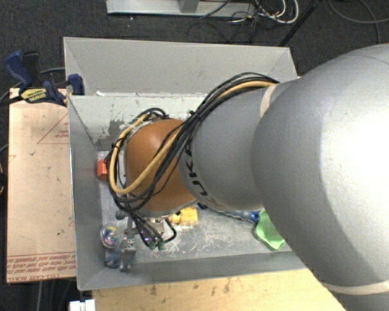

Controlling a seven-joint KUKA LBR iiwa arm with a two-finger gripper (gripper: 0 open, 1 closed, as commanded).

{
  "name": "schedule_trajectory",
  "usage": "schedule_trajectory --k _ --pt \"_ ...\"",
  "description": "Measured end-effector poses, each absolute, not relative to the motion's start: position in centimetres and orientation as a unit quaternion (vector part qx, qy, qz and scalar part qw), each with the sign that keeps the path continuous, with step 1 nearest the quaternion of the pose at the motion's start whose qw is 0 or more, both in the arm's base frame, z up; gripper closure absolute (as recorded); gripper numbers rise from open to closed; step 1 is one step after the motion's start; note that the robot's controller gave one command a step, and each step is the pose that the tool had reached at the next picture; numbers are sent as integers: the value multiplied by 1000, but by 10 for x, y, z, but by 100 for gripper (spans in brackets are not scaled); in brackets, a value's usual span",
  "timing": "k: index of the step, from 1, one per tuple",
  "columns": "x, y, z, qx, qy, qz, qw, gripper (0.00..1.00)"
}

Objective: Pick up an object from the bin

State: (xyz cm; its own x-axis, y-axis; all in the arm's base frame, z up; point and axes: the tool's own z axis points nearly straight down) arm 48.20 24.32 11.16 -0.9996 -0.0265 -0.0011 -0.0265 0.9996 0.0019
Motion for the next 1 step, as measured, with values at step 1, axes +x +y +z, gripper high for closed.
schedule_trajectory --k 1 --pt "485 250 74 16 1000 3 6 0"
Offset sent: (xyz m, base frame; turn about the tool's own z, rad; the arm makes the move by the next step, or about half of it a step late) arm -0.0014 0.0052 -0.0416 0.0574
